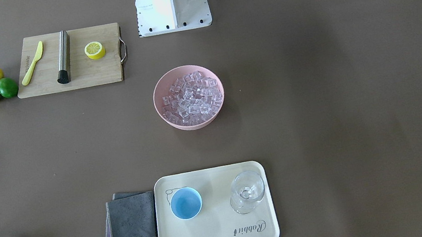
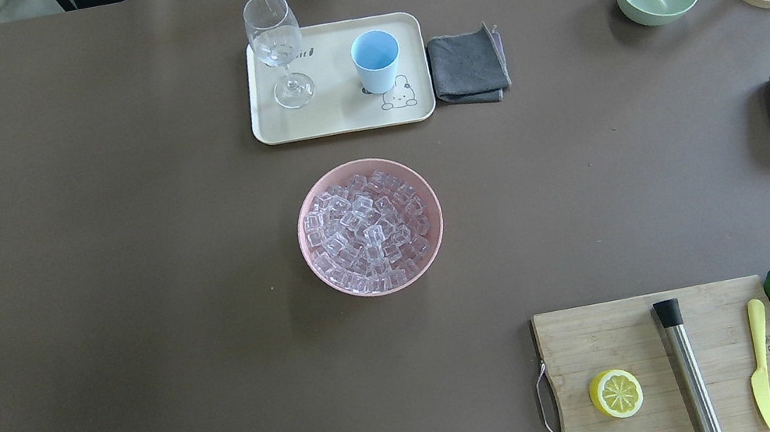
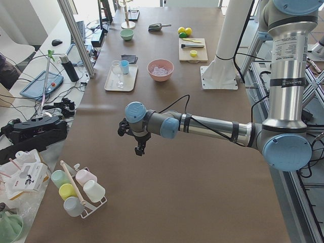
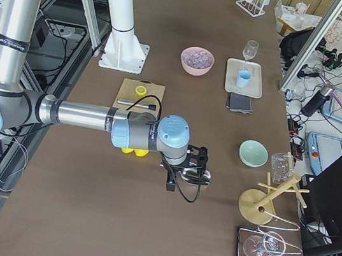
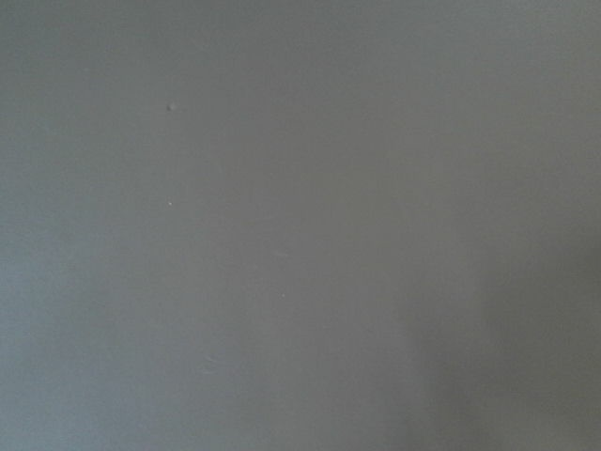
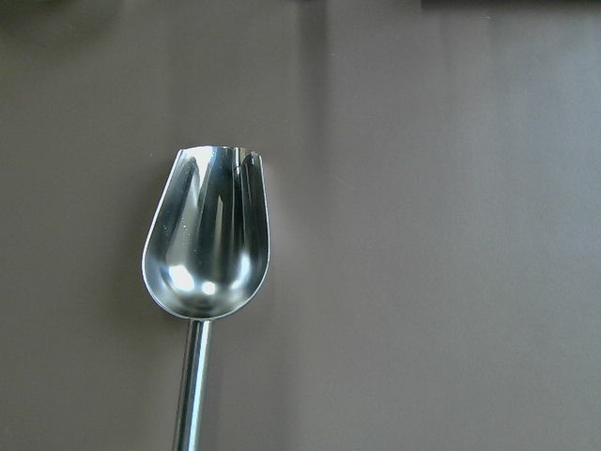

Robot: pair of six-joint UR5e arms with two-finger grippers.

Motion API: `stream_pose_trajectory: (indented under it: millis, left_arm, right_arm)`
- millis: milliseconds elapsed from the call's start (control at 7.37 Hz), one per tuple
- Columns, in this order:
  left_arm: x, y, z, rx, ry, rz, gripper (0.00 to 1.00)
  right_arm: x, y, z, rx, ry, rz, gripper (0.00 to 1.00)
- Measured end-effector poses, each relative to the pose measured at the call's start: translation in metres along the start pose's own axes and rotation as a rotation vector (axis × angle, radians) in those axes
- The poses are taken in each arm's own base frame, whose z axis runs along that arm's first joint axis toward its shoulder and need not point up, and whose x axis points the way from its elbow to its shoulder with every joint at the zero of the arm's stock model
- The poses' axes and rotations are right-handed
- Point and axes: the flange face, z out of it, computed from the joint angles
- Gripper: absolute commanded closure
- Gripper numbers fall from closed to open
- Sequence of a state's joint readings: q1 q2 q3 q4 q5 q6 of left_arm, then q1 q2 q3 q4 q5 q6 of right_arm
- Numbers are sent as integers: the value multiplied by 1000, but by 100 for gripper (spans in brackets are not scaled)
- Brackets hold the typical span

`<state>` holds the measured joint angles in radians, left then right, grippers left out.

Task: Put ice in cup with scoop

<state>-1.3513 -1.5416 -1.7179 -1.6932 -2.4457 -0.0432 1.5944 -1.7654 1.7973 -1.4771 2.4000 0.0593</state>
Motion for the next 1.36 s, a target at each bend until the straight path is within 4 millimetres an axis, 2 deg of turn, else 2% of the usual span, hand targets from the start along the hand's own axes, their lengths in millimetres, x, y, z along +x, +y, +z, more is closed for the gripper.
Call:
stream_pose_trajectory:
  millis: [407, 678, 1085, 1357]
  left_arm:
    - [4, 0, 1, -5, 49, -3, 1]
    - [7, -3, 0, -3, 49, 1, 1]
    - [10, -6, 0, -2, 43, -30, 1]
    - [18, -12, -4, 6, 43, -39, 1]
  right_arm:
    - [0, 4, -2, 3, -1, 15, 0]
    - [-9, 2, -10, 21, -2, 88, 0]
    - [-12, 3, -14, 36, 7, 108, 0]
    - [-26, 1, -13, 38, 27, 135, 0]
